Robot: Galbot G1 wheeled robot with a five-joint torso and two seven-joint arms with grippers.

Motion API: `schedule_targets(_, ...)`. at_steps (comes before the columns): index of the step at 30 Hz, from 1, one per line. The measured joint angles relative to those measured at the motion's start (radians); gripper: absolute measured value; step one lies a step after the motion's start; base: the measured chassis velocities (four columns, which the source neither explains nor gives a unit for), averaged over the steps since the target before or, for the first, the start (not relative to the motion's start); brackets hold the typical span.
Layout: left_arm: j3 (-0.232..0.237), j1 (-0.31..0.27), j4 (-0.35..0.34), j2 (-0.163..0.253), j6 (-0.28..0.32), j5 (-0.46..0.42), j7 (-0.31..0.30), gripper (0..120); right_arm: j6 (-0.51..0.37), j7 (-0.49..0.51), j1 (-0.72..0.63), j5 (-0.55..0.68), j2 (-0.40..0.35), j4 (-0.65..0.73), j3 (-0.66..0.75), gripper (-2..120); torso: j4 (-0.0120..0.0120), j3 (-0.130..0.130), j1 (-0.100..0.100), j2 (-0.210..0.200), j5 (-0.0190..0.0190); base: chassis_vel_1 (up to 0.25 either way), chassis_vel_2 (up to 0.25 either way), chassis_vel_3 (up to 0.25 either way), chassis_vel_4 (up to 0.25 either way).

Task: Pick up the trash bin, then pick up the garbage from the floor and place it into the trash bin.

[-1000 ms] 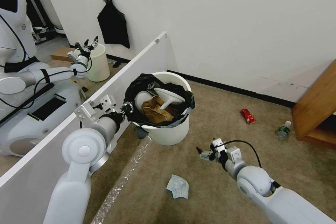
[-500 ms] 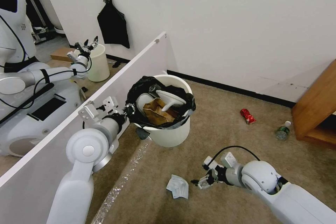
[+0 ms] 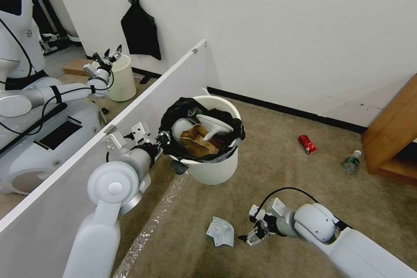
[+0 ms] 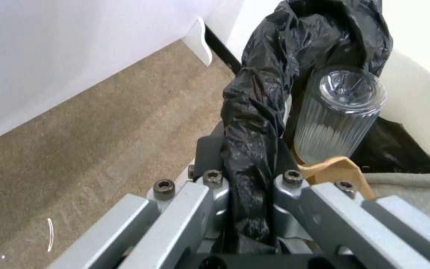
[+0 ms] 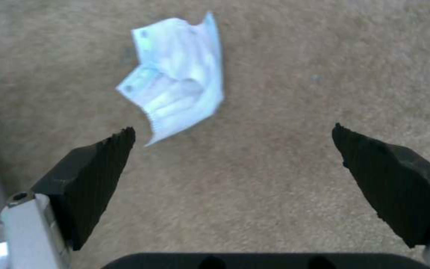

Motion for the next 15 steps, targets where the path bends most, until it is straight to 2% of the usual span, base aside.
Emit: schedule_targets(15, -0.003, 0.011, -0.003, 0.004, -0.002, 0.008, 0.009, 4, 0.034, 0.03, 0.066, 0.007, 0.066, -0.1, -0.046, 100, 0.0, 0.0, 0.0, 0.0, 0.0, 0.0, 0.0, 0.0, 0.0)
